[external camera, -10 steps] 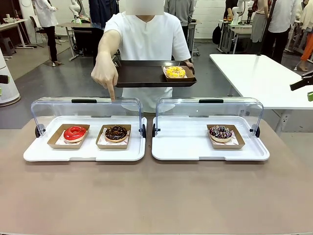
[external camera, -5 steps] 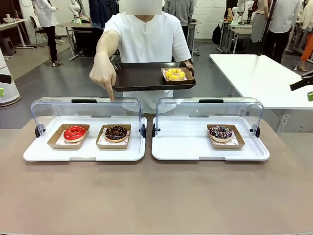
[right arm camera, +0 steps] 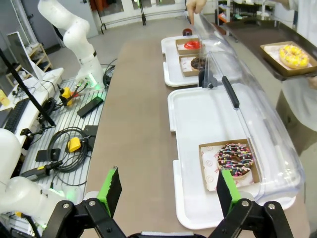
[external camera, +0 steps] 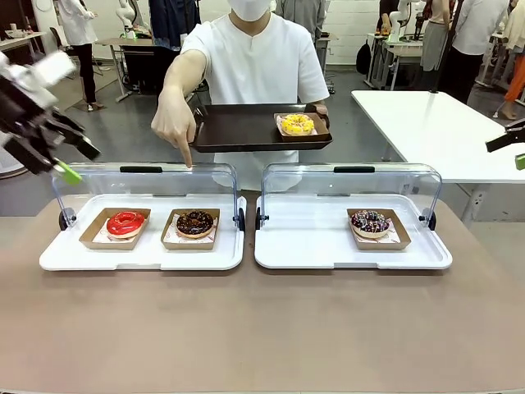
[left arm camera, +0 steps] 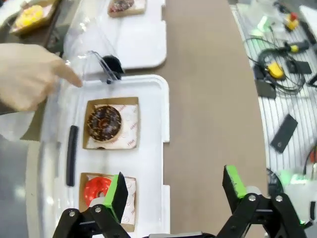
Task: Provide the desired donut to the person.
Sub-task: Pick up and lift the Paper togo box containing the Donut pointed at by the person.
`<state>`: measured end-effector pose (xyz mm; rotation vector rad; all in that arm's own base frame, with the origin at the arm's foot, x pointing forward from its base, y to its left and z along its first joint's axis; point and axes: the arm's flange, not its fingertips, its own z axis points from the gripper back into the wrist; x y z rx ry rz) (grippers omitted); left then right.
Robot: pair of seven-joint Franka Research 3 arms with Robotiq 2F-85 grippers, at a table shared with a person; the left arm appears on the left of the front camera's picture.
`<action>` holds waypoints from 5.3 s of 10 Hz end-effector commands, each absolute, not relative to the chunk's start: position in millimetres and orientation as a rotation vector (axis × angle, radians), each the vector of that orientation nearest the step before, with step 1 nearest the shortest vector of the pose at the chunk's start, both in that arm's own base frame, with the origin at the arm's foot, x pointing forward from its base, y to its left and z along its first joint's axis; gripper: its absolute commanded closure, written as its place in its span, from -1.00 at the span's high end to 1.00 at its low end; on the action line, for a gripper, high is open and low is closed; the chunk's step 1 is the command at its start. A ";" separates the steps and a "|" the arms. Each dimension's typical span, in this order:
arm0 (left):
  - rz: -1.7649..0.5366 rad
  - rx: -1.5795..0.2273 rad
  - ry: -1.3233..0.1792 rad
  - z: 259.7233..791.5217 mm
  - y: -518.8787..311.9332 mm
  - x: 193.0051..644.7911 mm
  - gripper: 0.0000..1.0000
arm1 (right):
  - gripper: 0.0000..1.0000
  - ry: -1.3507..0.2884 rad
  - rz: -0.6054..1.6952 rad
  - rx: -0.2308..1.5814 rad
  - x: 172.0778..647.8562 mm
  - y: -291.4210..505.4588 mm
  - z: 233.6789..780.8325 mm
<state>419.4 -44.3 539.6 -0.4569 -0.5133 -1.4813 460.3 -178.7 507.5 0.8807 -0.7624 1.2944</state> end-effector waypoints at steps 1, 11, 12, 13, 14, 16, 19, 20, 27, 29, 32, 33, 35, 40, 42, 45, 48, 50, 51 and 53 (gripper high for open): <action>-1.508 -0.371 -0.341 506.4 -65.2 441.8 1.00 | 1.00 -0.783 1.271 0.879 462.6 -176.8 506.3; -1.571 -0.219 -0.145 424.6 -134.5 456.3 1.00 | 1.00 -0.783 1.271 0.879 462.6 -176.8 506.3; -1.571 -0.219 -0.145 424.6 -134.5 456.3 1.00 | 1.00 -0.783 1.271 0.879 462.6 -176.8 506.3; -1.571 -0.219 -0.145 424.6 -134.5 456.3 1.00 | 1.00 -0.783 1.271 0.879 462.6 -176.8 506.3; -1.571 -0.219 -0.145 424.6 -134.5 456.3 1.00 | 1.00 -0.783 1.271 0.879 462.6 -176.8 506.3; -1.571 -0.219 -0.145 424.6 -134.5 456.3 1.00 | 1.00 -0.783 1.271 0.879 462.6 -176.8 506.3; -1.625 -0.175 -0.140 418.2 -160.5 462.4 1.00 | 1.00 -0.783 1.271 0.879 462.6 -176.8 506.3; -1.640 -0.155 -0.143 416.1 -166.7 462.8 1.00 | 1.00 -0.783 1.271 0.879 462.6 -176.8 506.3; -1.657 -0.039 -0.102 383.3 -199.7 473.4 1.00 | 1.00 -0.783 1.271 0.879 462.6 -176.8 506.3; -1.668 -0.019 -0.068 373.5 -208.8 479.4 1.00 | 1.00 -0.783 1.271 0.879 462.6 -176.8 506.3; -1.674 0.014 -0.071 355.7 -212.8 487.3 1.00 | 1.00 -0.783 1.271 0.879 462.6 -176.8 506.3; -1.673 0.019 -0.072 351.5 -213.1 489.9 1.00 | 1.00 -0.783 1.271 0.879 462.6 -176.8 506.3; -1.675 0.021 -0.081 342.6 -210.5 498.8 1.00 | 1.00 -0.783 1.271 0.879 462.6 -176.8 506.3; -1.663 0.031 -0.079 329.9 -204.3 513.4 1.00 | 1.00 -0.783 1.271 0.879 462.6 -176.8 506.3; -1.668 0.036 -0.086 326.2 -204.0 515.4 0.89 | 1.00 -0.783 1.271 0.879 462.6 -176.8 506.3; -1.682 0.050 -0.112 325.7 -203.7 517.3 -0.15 | 1.00 -0.783 1.271 0.879 462.6 -176.8 506.3; -1.680 0.048 -0.119 326.1 -202.4 517.9 -1.00 | 1.00 -0.783 1.271 0.879 462.6 -176.8 506.3; -1.680 0.046 -0.122 327.3 -201.9 517.8 -0.94 | 1.00 -0.783 1.271 0.879 462.6 -176.8 506.3; -1.681 0.043 -0.121 327.4 -201.5 517.8 -1.00 | 1.00 -0.783 1.271 0.879 462.6 -176.8 506.3; -1.685 0.034 -0.123 328.3 -201.0 517.2 -1.00 | 1.00 -0.783 1.271 0.879 462.6 -176.8 506.3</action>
